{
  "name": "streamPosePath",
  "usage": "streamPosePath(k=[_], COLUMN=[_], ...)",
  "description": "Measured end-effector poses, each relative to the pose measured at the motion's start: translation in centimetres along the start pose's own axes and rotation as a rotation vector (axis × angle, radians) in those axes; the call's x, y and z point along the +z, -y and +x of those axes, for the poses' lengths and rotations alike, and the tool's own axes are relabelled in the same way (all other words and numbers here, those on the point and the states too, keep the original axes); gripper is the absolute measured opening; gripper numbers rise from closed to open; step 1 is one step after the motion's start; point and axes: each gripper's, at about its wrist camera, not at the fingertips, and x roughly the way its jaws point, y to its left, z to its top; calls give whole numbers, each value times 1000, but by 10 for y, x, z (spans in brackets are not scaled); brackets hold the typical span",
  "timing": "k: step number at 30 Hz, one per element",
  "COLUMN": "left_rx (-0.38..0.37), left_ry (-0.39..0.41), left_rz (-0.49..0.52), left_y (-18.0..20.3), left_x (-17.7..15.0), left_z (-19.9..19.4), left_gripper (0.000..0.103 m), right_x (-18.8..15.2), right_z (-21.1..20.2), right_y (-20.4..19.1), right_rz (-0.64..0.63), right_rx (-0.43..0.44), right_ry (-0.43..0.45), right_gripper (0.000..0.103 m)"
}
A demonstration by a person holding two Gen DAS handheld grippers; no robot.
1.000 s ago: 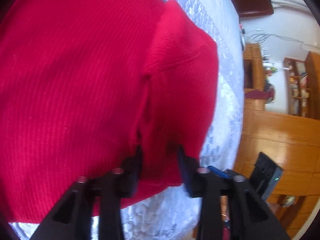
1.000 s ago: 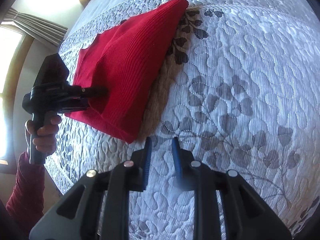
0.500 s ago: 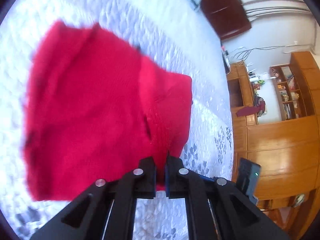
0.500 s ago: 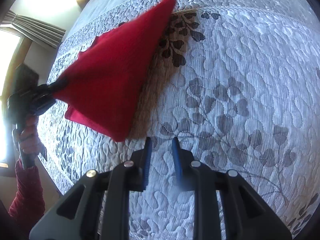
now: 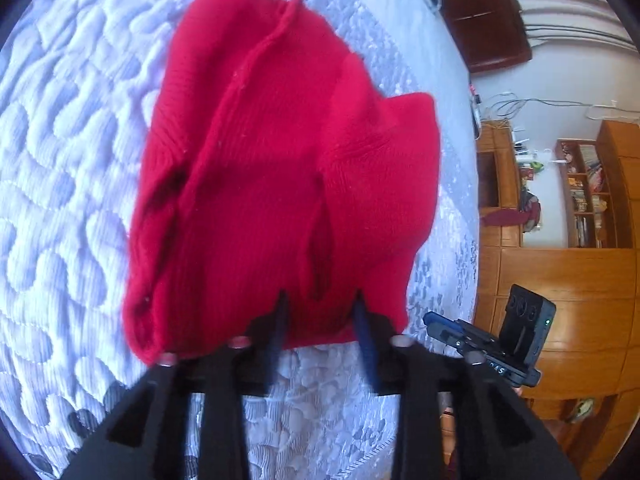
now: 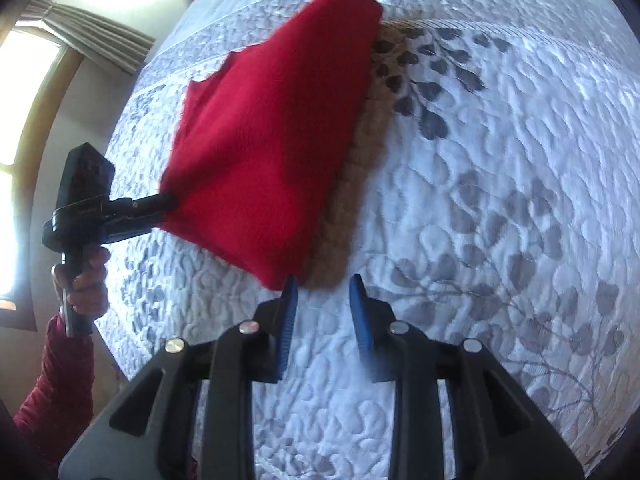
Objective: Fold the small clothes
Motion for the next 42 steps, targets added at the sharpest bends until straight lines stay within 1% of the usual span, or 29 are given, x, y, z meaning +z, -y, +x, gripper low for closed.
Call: streamPosePath(k=[1,2,4,5,7,8,9,11,14,17,22,24,25,26,27,28,29,30,31,32,33,34,35,37,38,39,40,41,42], left_rx=[27,45,68,75,58,41,42,75,129,167,146,169,180,192,203,222,208,187,186,180,153,132,124,140,182,210,208,187,164], left_ry=[17,26,46,58,68,73,74,86,111,136,110,89,81,73,69,62,61,76,110,170,237,286,342,403,396,358,298,235,197], left_rz=[15,26,30,17,-4,1,12,36,9,-2,56,80,85,87,87,83,61,37,20,20,33,58,101,121,130,139,136,106,71], left_y=[1,-2,-7,-9,-4,3,10,24,33,37,53,59,58,58,58,57,52,47,44,44,47,50,54,51,46,42,36,28,21], left_x=[-1,-2,1,6,19,30,40,64,101,127,137,141,141,140,140,140,140,139,137,133,126,120,110,99,98,99,101,102,100], left_z=[-5,-12,-22,-27,-32,-32,-31,-22,0,20,43,54,57,60,61,63,61,56,49,36,19,6,-12,-31,-31,-26,-19,-12,-9], left_gripper=[47,47,47,47,47,48,48,52,52,52,52,52,50,46,36,13,7,7,6,6,6,6,6,6,7,7,8,11,15], right_x=[2,5,14,18,26,28,29,30,34,40,39,39,38,37,37,36,36,36,35,34,34,32,32,31,31,32,32,32,32], right_z=[0,0,2,3,6,6,7,10,12,14,25,30,33,35,36,38,39,40,40,39,39,37,36,33,33,33,33,33,33], right_y=[-5,-11,-25,-30,-40,-43,-45,-46,-38,-26,-10,-7,-5,-3,-3,-3,-2,-2,-2,-2,-2,0,1,5,5,5,5,4,4], right_rz=[-7,-17,-39,-47,-56,-55,-56,-59,-47,-32,-28,-24,-18,-15,-13,-11,-10,-9,-9,-10,-9,-7,-7,-4,-2,-1,2,5,6], right_rx=[13,20,-7,-21,-17,-6,1,3,1,-11,-24,-28,-24,-20,-19,-21,-23,-24,-23,-22,-20,-20,-19,-21,-20,-21,-24,-22,-19], right_ry=[-2,-4,-4,-1,1,0,2,6,12,20,17,12,8,6,5,3,1,-1,0,0,1,1,2,5,5,6,9,10,9], right_gripper=[29,29,29,29,29,29,29,29,29,34,34,34,34,34,34,34,34,34,34,34,34,34,34,34,34,34,34,34,34])
